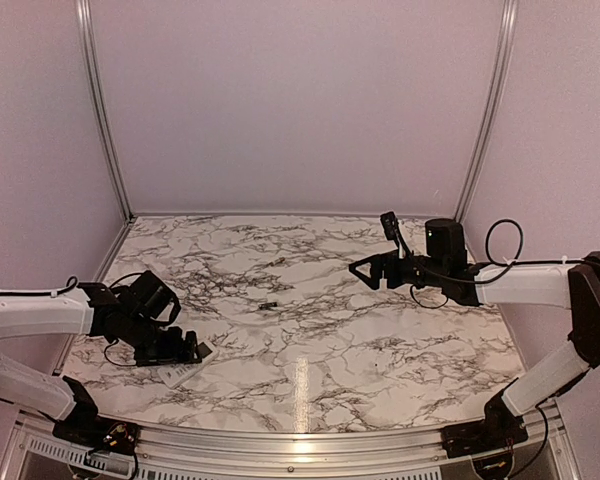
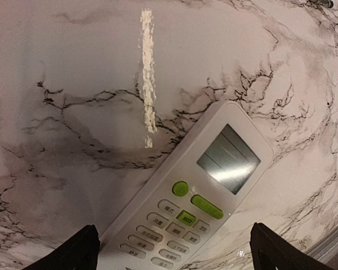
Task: Load the batteries into the remote control
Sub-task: Adjust the remote control at the center of the board, then pick up the remote control from the center of the board.
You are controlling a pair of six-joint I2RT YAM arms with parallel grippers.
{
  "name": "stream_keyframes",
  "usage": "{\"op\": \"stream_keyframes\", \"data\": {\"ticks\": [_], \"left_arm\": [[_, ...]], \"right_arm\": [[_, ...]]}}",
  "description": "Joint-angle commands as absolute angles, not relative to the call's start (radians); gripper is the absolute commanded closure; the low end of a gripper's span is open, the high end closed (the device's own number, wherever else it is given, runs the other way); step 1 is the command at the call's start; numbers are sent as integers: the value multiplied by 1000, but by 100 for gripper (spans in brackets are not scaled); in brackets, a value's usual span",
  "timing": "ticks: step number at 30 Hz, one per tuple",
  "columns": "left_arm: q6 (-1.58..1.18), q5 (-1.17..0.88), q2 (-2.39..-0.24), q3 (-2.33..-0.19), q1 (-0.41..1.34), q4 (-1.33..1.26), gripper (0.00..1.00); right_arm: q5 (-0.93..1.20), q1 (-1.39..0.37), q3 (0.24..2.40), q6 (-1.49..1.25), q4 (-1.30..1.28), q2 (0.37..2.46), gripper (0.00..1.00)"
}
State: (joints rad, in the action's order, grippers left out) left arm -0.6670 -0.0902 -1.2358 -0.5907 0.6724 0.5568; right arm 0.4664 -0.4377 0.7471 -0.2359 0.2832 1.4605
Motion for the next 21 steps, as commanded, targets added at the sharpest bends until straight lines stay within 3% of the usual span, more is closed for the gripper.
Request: {"op": "stream_keyframes", "data": {"ticks": [1, 12, 21], "left_arm": [[-678, -148, -1224, -562, 726, 540, 5], [-688, 18, -1380, -644, 869, 585, 12], [-724, 220, -1542, -741, 987, 703, 31]], "right_arm": [[479, -433, 744, -245, 313, 1477, 1], [487, -433, 738, -250, 302, 1463, 1], [500, -432, 698, -244, 259, 1403, 1]]}}
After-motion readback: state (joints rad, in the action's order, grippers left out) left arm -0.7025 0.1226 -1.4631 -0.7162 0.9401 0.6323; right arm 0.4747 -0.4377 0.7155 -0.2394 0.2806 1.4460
